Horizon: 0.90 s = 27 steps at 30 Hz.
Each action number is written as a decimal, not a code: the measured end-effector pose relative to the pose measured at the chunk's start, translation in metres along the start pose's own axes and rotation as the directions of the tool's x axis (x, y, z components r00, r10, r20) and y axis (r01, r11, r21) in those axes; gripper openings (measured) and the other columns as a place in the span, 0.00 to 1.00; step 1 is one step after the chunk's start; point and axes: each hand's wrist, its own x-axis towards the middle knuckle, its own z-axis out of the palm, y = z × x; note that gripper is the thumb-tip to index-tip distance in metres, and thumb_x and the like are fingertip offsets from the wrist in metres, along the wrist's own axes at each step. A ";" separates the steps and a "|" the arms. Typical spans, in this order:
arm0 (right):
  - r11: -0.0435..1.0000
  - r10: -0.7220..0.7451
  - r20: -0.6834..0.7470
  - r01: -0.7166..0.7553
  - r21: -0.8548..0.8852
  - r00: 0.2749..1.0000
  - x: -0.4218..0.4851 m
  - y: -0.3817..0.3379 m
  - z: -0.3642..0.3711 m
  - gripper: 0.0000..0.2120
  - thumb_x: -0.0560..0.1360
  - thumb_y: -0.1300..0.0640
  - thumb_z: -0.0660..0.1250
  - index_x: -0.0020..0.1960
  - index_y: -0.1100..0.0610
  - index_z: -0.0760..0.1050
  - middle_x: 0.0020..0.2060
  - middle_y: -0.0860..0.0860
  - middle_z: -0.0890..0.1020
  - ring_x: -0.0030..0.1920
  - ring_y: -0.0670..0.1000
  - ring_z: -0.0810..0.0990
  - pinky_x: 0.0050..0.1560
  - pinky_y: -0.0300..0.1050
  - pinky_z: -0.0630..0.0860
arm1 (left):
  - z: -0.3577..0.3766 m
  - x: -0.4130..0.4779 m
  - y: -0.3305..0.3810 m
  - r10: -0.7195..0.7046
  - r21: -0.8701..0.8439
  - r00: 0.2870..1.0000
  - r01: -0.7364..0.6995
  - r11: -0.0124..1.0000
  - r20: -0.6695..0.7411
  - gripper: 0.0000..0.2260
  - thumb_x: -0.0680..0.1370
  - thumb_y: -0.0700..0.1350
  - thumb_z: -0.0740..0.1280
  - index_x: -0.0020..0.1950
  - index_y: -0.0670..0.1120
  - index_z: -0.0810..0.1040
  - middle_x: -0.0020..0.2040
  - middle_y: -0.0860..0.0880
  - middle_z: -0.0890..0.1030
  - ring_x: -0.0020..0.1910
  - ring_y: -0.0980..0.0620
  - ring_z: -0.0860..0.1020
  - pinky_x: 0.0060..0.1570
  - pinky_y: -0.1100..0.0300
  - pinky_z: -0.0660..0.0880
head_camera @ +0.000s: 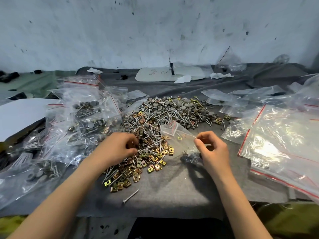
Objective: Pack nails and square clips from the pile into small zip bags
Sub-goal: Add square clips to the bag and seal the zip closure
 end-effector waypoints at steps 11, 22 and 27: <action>0.999 0.047 0.037 -0.048 0.025 0.998 -0.001 0.001 0.001 0.09 0.74 0.61 0.70 0.40 0.49 0.76 0.32 0.41 0.79 0.33 0.40 0.76 0.36 0.42 0.73 | 0.003 -0.005 -0.012 -0.014 -0.013 0.987 0.012 1.000 -0.161 0.10 0.76 0.42 0.69 0.57 0.48 0.78 0.56 0.52 0.77 0.50 0.57 0.72 0.55 0.64 0.70; 0.998 0.047 0.047 -0.049 0.040 0.998 -0.001 0.000 0.000 0.08 0.74 0.62 0.70 0.40 0.51 0.76 0.33 0.45 0.79 0.33 0.40 0.75 0.36 0.40 0.72 | -0.010 -0.002 0.027 -0.010 -0.399 0.926 -0.153 0.904 -0.377 0.11 0.73 0.45 0.71 0.48 0.55 0.70 0.41 0.56 0.78 0.40 0.62 0.78 0.42 0.67 0.76; 0.998 0.033 0.038 -0.036 0.058 0.999 -0.001 0.001 0.001 0.10 0.73 0.64 0.70 0.38 0.51 0.76 0.30 0.42 0.79 0.31 0.39 0.74 0.33 0.31 0.69 | -0.013 0.007 0.071 0.032 -0.586 0.927 -0.262 0.767 -0.373 0.11 0.74 0.42 0.72 0.46 0.53 0.70 0.42 0.53 0.79 0.36 0.61 0.76 0.37 0.68 0.74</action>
